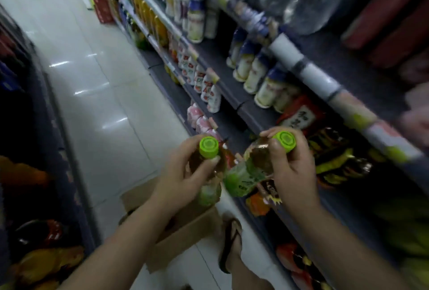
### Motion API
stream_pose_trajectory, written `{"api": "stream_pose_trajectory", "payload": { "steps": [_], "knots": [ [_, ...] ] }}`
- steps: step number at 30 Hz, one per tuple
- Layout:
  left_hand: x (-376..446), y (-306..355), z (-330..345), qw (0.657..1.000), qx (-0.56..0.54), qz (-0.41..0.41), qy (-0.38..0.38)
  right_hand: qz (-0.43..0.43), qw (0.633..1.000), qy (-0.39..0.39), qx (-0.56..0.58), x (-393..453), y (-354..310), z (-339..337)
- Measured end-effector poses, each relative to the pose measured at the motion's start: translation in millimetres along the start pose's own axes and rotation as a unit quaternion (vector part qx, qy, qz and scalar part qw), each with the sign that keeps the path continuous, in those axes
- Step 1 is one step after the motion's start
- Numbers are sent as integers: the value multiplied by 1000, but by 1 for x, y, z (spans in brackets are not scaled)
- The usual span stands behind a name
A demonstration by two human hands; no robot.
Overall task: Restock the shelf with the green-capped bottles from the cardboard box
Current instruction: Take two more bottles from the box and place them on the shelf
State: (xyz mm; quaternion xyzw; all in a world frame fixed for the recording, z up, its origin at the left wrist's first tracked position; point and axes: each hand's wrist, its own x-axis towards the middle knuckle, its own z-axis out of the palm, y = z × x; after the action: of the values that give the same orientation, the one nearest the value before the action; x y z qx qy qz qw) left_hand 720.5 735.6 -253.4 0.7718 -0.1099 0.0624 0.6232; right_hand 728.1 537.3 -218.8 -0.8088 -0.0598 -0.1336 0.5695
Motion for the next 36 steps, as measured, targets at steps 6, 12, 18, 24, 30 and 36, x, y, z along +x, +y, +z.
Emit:
{"api": "stream_pose_trajectory", "payload": {
  "steps": [6, 12, 18, 24, 30, 36],
  "knots": [
    [10, 129, 54, 982, -43, 63, -175, -11, 985, 163, -49, -43, -87, -119],
    [7, 231, 140, 912, -105, 149, -367, 3, 955, 280, -96, -99, -146, -228],
    [-8, 304, 237, 868, -145, 246, -406, 14, 912, 391, -120, -147, -170, -324],
    [-8, 342, 324, 854, -205, 252, -407, 29, 880, 447, -157, -171, -167, -397],
    [0, 359, 386, 860, -212, 246, -392, 46, 862, 482, -149, -172, -149, -448],
    [12, 354, 428, 897, -179, 235, -329, 42, 863, 482, -143, -146, -120, -476]
  ]
}}
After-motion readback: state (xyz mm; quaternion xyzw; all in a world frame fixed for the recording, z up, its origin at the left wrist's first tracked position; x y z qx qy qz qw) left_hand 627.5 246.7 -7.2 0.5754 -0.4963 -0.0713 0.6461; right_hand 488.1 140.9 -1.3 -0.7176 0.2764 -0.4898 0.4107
